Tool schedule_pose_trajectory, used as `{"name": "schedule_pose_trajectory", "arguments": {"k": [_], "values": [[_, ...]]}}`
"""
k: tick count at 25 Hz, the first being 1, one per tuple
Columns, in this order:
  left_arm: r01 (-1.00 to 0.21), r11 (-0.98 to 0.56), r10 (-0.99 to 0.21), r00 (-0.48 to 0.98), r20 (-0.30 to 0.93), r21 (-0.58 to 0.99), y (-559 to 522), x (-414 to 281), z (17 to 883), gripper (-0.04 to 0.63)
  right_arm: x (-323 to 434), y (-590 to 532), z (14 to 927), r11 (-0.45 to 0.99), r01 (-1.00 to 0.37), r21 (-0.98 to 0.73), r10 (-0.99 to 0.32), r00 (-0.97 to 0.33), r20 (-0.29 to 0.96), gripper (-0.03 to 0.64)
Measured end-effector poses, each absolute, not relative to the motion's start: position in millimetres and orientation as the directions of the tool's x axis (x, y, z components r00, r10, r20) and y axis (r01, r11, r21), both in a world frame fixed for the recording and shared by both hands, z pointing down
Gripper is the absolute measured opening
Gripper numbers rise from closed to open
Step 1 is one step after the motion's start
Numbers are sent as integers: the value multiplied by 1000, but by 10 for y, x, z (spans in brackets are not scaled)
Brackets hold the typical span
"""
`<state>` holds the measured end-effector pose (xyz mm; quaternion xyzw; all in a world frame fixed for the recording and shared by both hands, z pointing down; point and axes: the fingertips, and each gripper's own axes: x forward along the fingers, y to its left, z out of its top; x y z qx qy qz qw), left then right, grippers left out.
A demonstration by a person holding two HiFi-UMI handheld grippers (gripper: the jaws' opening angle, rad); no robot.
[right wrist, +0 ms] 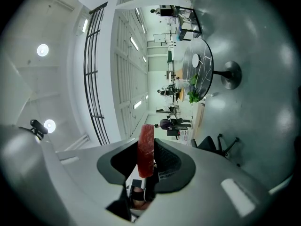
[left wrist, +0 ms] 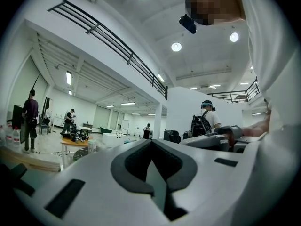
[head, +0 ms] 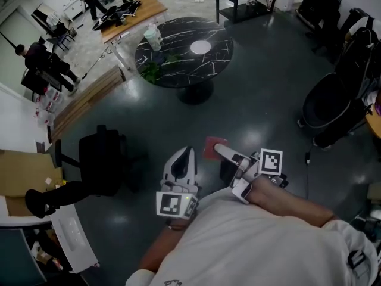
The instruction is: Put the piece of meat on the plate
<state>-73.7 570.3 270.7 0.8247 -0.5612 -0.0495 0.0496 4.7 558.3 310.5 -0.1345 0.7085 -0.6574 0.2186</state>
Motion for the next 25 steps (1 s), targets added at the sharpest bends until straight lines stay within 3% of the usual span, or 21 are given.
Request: {"name": "schedule_pose_trajectory", "arguments": {"k": [18,25], "values": [[-939,-295,-955,295,-26,176,4335,-45,2765,6,789,4269,3116,99,108,-989,-423,-895,-140,89],[-923,-344,-938,347,-14,171,4068,335,2810,6,1120,4044,3184,83,118,-990,-442,-885,-143,90]]}}
